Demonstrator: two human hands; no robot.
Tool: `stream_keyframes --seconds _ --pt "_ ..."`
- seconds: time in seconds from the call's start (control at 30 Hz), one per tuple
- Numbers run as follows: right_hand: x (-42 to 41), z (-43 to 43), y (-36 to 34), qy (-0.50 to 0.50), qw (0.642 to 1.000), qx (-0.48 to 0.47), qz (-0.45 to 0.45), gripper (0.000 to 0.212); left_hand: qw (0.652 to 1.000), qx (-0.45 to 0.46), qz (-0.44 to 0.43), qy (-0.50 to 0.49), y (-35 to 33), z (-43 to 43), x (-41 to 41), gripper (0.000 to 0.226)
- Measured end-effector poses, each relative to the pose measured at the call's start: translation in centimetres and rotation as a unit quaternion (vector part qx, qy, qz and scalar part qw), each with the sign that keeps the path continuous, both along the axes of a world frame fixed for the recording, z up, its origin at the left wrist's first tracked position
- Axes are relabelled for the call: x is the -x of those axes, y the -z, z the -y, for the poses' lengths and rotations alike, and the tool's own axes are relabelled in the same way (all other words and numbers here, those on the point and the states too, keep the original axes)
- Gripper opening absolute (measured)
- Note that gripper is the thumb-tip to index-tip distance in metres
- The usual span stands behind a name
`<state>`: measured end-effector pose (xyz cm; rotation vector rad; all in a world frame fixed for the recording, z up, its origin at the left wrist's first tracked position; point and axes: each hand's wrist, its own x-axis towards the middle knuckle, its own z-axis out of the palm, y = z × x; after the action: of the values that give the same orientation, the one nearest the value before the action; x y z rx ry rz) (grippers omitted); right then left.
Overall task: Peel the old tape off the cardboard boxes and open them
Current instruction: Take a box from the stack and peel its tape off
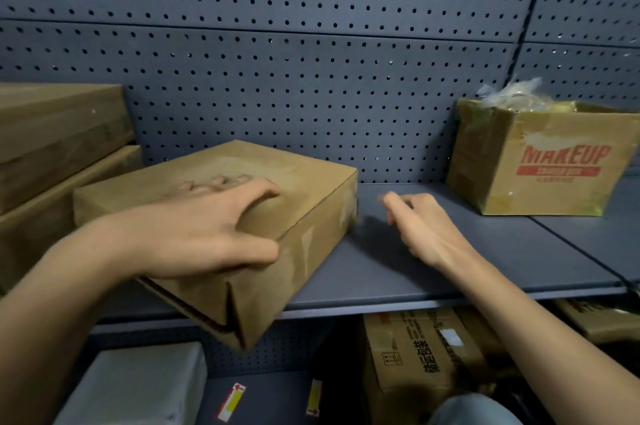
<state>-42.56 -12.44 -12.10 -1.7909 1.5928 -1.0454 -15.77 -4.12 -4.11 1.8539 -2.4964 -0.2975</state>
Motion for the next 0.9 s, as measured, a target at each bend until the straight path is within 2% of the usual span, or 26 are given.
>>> stream_keyframes --seconds 0.1,0.2,0.27,0.3,0.37,0.4,0.43,0.53,0.57,0.7,0.77,0.9 --pt "-0.4 -0.1 -0.1 -0.016 0.999 0.026 -0.017 0.056 0.999 -0.036 -0.036 0.007 -0.2 -0.6 -2.2 0.081" --pt "-0.8 0.1 0.4 -0.026 0.997 0.058 -0.038 0.042 0.997 -0.060 -0.034 0.028 1.9 3.4 -5.9 0.096" --pt "-0.8 0.1 0.7 -0.053 0.995 0.071 -0.041 0.029 0.993 -0.106 -0.042 0.007 6.5 9.9 -12.5 0.089" --pt "-0.8 0.1 0.7 -0.062 0.994 0.081 -0.043 0.023 0.994 -0.085 -0.064 -0.034 9.2 13.0 -16.7 0.103" --pt "-0.7 -0.1 0.6 -0.081 0.992 0.095 -0.023 0.016 0.989 -0.063 -0.131 -0.016 13.2 19.0 -21.4 0.148" --pt "-0.8 -0.3 0.5 -0.092 0.991 0.096 -0.008 0.018 0.989 -0.057 -0.137 -0.005 13.9 20.1 -21.7 0.151" --pt "-0.9 -0.5 0.4 -0.099 0.991 0.094 0.002 0.019 0.990 -0.052 -0.127 0.007 13.2 18.9 -20.9 0.140" --pt "-1.1 -1.0 0.3 -0.103 0.990 0.097 0.002 0.010 0.991 -0.090 -0.070 0.066 6.6 9.3 -11.9 0.077" --pt "-1.1 -1.2 0.3 -0.097 0.991 0.095 -0.006 0.012 0.994 -0.080 -0.053 0.056 4.1 6.4 -8.8 0.071" --pt "-1.3 -1.8 0.4 -0.049 0.993 0.101 -0.037 0.039 0.992 -0.031 -0.085 0.084 0.7 0.3 -3.7 0.078" --pt "-1.5 -2.1 0.4 -0.039 0.992 0.105 -0.052 0.043 0.993 -0.019 -0.078 0.087 0.7 0.4 -3.3 0.083" --pt "-1.9 -2.6 0.3 -0.017 0.990 0.104 -0.090 0.041 0.997 -0.036 -0.010 0.062 0.4 0.9 -2.6 0.098"
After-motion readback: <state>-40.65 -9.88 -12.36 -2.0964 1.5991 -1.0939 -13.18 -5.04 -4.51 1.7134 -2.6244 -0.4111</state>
